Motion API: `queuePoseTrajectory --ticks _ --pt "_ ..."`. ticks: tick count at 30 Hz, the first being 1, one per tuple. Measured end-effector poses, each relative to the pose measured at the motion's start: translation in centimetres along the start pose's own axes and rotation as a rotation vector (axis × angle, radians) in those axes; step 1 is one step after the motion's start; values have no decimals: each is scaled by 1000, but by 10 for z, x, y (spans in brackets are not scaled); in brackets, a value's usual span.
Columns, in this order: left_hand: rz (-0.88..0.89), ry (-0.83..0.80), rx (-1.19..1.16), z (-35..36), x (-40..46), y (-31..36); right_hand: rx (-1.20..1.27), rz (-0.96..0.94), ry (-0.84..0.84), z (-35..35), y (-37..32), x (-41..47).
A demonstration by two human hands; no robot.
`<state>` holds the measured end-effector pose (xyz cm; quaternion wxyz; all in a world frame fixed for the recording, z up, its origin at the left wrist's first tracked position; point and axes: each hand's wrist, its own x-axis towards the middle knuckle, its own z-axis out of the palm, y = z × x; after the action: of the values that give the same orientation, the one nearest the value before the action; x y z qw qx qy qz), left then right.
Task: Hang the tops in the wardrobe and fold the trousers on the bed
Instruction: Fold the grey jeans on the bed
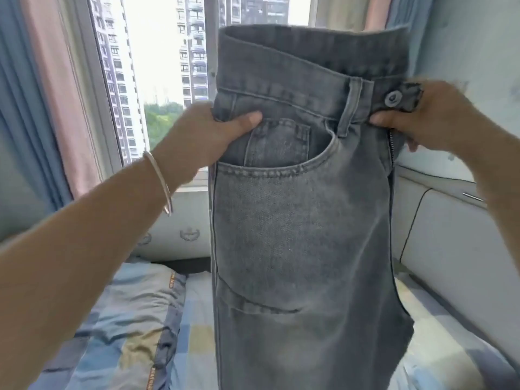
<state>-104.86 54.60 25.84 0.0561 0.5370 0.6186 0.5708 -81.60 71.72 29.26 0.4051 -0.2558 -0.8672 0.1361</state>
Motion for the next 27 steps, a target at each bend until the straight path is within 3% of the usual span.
queuePoseTrajectory --ticks 5,8,10,13,15,17,19,22,25,27 --pt "-576 -330 23 79 37 -164 81 314 -455 141 157 19" --pt "-741 -328 213 118 80 -258 103 443 -438 235 231 42" --pt "-721 -173 307 134 124 -312 188 531 -356 289 265 68" --pt "-621 168 110 160 166 -387 413 639 -183 373 311 98" --pt "-552 277 194 185 153 -447 335 613 -228 434 346 81" --pt "-609 259 364 216 96 -534 273 529 -376 495 380 22" --pt "-777 154 406 243 12 -618 168 518 -586 546 414 -56" --pt "-1161 -272 496 305 -170 -727 -28 652 -975 627 477 -232" --pt "-1436 -409 446 358 -334 -772 -181 900 -1121 683 506 -402" --pt "-1507 -402 446 379 -398 -788 -329 900 -1116 701 506 -481"
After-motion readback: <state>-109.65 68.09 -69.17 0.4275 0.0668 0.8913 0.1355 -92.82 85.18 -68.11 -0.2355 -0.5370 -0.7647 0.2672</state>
